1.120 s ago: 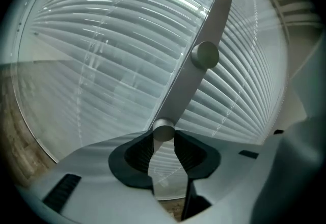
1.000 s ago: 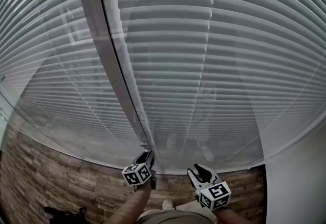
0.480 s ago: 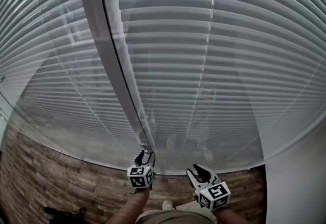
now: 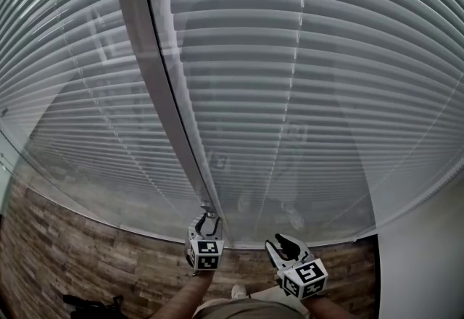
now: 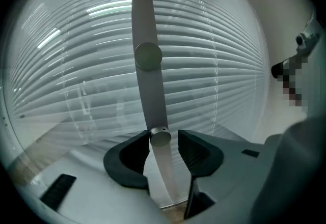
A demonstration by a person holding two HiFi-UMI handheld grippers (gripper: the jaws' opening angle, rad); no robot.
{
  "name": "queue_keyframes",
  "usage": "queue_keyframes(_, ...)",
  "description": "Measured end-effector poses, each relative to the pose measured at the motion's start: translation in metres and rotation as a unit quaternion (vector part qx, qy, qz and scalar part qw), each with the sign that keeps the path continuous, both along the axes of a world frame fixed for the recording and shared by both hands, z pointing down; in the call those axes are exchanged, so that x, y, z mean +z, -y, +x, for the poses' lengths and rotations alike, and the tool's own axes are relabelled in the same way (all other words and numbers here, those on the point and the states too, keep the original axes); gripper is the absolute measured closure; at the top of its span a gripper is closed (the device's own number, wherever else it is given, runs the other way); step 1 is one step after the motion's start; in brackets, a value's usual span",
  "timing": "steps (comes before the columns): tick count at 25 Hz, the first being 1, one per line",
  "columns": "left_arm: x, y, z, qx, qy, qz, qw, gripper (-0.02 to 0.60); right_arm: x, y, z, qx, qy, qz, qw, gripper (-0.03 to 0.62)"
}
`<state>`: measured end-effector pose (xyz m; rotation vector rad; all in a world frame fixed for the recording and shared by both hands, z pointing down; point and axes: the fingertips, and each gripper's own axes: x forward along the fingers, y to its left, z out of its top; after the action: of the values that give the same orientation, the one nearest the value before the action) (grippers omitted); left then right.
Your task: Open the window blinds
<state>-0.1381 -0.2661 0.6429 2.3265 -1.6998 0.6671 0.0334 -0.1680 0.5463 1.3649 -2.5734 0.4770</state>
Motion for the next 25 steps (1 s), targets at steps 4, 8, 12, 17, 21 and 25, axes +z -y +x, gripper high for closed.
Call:
queue_keyframes(4, 0.0005, -0.0006, 0.0004, -0.001, 0.000, -0.003, 1.0000, 0.393, 0.0004, -0.0013, 0.0028, 0.002, 0.000, 0.000, 1.000, 0.473)
queue_keyframes(8, 0.0009, -0.0006, -0.0002, 0.000, 0.003, -0.002, 1.0000, 0.393, 0.0007, -0.0020, 0.0056, 0.004, -0.001, 0.000, 1.000, 0.473)
queue_keyframes(12, 0.0014, 0.0005, -0.0002, -0.001, 0.005, 0.000, 1.0000, 0.393, 0.0023, -0.0029, 0.0067, 0.003, 0.001, 0.002, 1.000, 0.473)
queue_keyframes(17, 0.0045, 0.0020, -0.0011, -0.006, 0.006, -0.006, 0.9999, 0.394, 0.0019, -0.0043, 0.0071, 0.003, 0.000, 0.000, 1.000, 0.473)
queue_keyframes(21, 0.0043, 0.0033, -0.0032, -0.012, 0.008, -0.006, 0.9999, 0.407, 0.0000, -0.0031, 0.0081, 0.004, -0.001, 0.000, 1.000, 0.473)
queue_keyframes(25, 0.0047, 0.0038, -0.0059, -0.016, 0.008, -0.005, 0.9998, 0.435, 0.0008, -0.0032, 0.0092, 0.005, -0.001, 0.000, 1.000, 0.473)
